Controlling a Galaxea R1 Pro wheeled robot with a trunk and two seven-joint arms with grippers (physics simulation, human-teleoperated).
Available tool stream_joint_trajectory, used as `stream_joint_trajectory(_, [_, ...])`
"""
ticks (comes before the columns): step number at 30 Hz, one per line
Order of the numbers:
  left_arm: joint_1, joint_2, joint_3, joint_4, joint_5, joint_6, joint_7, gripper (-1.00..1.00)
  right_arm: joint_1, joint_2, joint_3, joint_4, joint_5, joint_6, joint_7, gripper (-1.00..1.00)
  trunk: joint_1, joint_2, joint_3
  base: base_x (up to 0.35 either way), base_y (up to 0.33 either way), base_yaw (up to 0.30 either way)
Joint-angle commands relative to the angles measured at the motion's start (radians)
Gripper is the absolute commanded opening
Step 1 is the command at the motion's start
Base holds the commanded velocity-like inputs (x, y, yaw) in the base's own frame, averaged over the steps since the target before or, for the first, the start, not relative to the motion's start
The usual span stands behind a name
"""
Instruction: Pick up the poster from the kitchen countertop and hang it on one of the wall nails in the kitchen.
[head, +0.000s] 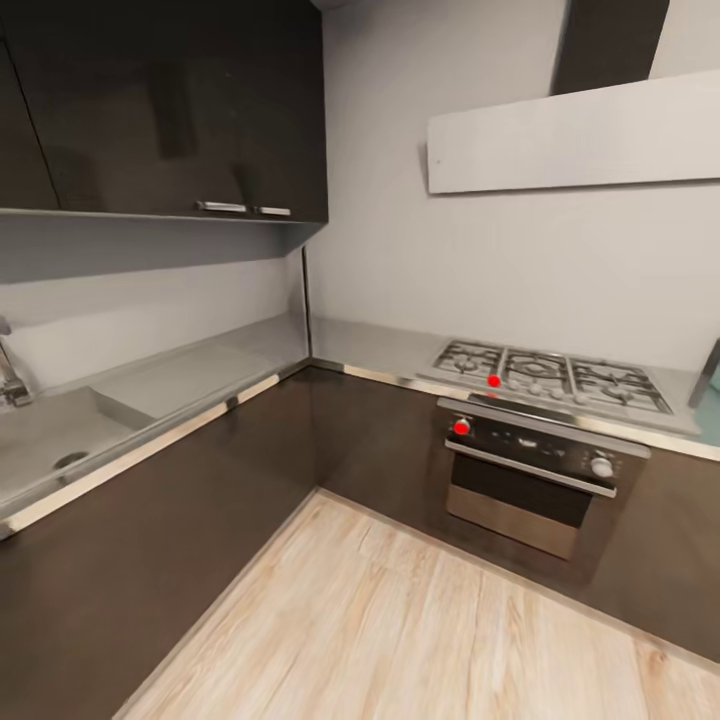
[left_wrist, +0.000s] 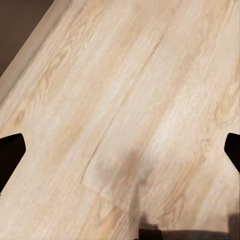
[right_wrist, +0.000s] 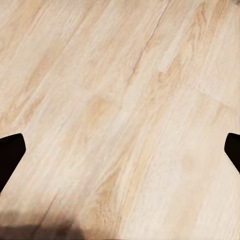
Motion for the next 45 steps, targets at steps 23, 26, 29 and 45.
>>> stream_joint_trajectory(23, [0.000, 0.000, 0.000, -0.001, 0.000, -0.002, 0.000, 1.00, -0.001, 0.000, 0.000, 0.001, 0.000, -0.003, -0.001, 1.00, 0.001, 0.000, -0.001, 0.336, 0.000, 0.000])
stream_joint_trajectory(26, [0.000, 0.000, -0.001, -0.006, 0.002, -0.013, -0.002, 1.00, -0.001, 0.000, 0.000, 0.002, 0.000, -0.003, -0.002, 1.00, 0.001, 0.000, -0.001, 0.253, 0.000, 0.000])
stream_joint_trajectory(29, [0.000, -0.002, -0.007, -0.019, 0.003, -0.046, -0.002, 1.00, -0.001, 0.000, 0.000, 0.011, 0.000, -0.003, -0.002, 1.00, 0.001, 0.000, -0.001, 0.113, 0.000, 0.000])
stream_joint_trajectory(45, [0.000, -0.107, -0.021, -0.706, 0.004, 0.142, 0.003, 1.00, 0.001, -0.032, -0.007, 0.160, -0.007, -0.132, -0.005, 1.00, 0.001, 0.000, -0.001, 0.013, 0.000, 0.000])
